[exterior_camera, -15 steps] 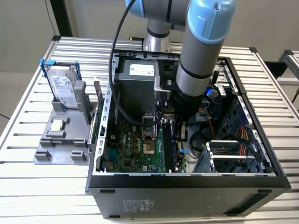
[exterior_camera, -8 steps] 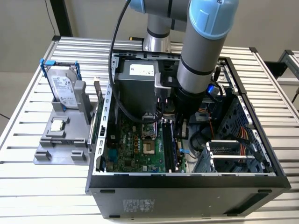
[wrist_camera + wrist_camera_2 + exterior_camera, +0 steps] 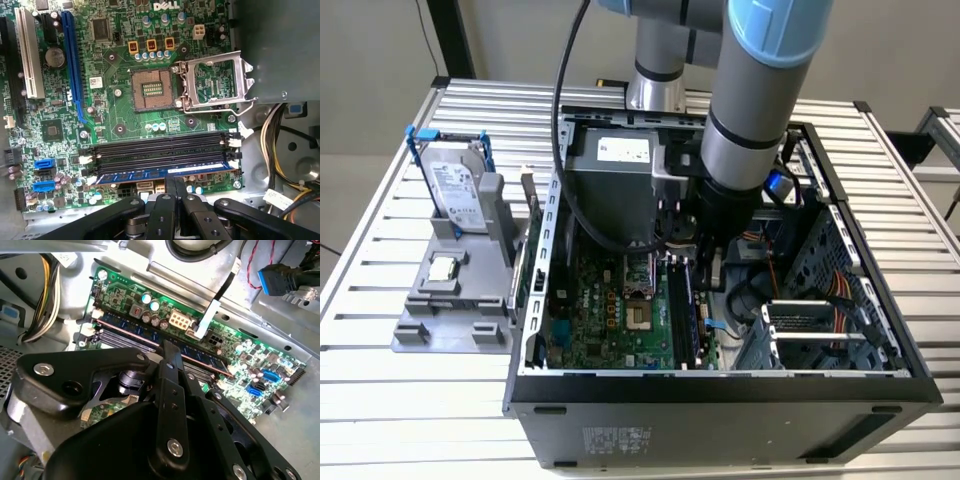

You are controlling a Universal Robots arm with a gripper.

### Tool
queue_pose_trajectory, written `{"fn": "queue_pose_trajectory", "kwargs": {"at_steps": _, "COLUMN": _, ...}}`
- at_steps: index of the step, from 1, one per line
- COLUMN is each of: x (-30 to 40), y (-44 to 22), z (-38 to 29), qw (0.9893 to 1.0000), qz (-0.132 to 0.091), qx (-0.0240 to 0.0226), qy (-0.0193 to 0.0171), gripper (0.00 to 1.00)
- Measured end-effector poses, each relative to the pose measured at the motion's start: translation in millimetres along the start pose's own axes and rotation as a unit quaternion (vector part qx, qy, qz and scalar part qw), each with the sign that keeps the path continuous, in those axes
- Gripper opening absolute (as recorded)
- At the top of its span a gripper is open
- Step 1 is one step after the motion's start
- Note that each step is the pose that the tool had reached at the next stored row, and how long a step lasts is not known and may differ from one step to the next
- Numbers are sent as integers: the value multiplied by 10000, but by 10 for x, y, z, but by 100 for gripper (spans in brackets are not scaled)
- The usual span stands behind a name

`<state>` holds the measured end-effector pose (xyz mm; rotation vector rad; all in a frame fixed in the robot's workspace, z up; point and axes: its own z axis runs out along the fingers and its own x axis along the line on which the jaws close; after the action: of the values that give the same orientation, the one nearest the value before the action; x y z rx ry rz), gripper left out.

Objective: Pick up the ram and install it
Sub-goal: 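Press down the ram until it locks into place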

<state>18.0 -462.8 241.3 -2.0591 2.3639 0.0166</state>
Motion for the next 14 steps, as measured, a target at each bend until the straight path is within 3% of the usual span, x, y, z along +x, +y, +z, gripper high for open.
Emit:
{"fn": "queue_pose_trajectory", "kwargs": {"at_steps": 8, "x": 0, "y": 0, "z": -29, "qw": 10000, "qz": 0, "qx": -1, "qy": 0, "gripper": 0}}
{"fn": "queue_pose_trajectory", "kwargs": {"at_steps": 14, "x": -1, "y": 0, "z": -107, "qw": 10000, "qz": 0, "qx": -1, "qy": 1, "gripper": 0}}
